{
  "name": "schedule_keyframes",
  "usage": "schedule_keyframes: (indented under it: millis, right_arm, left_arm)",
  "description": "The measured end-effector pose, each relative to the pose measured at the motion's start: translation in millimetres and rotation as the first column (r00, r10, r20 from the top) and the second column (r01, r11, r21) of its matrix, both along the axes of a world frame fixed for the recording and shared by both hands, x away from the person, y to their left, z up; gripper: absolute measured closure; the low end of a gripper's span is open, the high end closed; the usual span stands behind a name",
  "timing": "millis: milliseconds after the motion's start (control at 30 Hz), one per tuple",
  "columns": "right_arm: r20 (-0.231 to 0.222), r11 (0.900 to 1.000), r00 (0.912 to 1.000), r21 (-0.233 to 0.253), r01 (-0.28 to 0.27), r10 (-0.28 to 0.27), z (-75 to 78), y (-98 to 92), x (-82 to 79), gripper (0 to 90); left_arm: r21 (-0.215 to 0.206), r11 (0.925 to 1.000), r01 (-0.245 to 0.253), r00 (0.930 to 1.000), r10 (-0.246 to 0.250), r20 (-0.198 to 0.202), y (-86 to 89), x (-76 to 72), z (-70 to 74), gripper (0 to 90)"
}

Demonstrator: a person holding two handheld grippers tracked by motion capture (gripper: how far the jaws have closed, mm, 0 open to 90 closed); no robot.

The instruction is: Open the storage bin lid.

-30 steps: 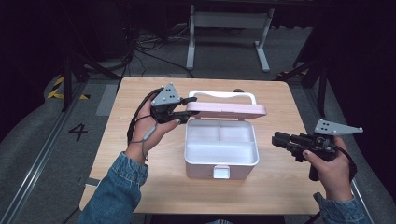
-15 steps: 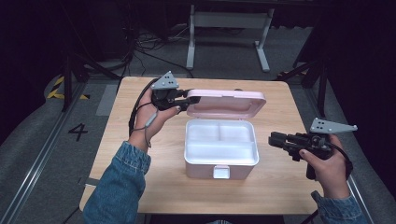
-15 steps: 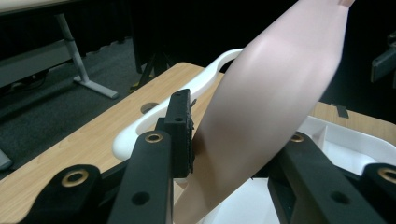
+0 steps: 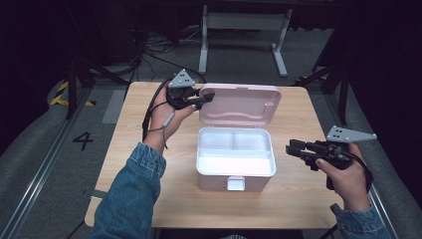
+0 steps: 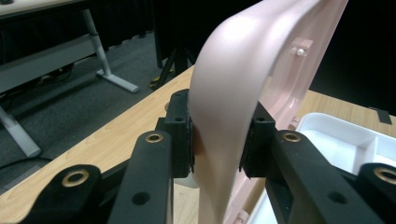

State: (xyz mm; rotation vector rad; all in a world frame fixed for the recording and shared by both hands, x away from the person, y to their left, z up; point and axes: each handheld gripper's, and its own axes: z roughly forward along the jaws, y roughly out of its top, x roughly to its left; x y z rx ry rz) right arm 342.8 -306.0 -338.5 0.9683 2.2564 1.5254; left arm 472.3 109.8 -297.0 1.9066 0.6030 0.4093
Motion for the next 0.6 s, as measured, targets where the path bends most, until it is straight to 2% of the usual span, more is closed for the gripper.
schedule_keyframes:
  millis: [133,433,467,600]
  right_arm:
    - [0.004,1.0,1.0,-0.018,0.006,-0.006,-2.2,-0.2,1.8,66.3]
    - [-0.008,1.0,1.0,-0.023,0.004,-0.004,-5.5,2.4,4.8,65.2]
    - [-0.009,1.0,0.9999,-0.023,0.005,-0.005,-5.7,2.2,5.0,65.2]
    - [-0.013,1.0,0.9999,-0.023,0.01,-0.011,-6.6,0.2,5.6,65.2]
  left_arm:
    - [-0.011,0.9999,-0.011,0.9998,0.011,-0.015,-0.8,4.7,-2.0,70.0]
    - [-0.003,0.9984,-0.056,0.9983,0.056,-0.012,-5.0,18.0,-7.6,67.1]
    - [-0.011,0.9979,-0.063,0.9977,0.063,-0.025,-5.3,18.8,-8.7,66.9]
    - [-0.03,0.9977,-0.061,0.9974,0.06,-0.04,-3.8,23.2,-11.7,66.9]
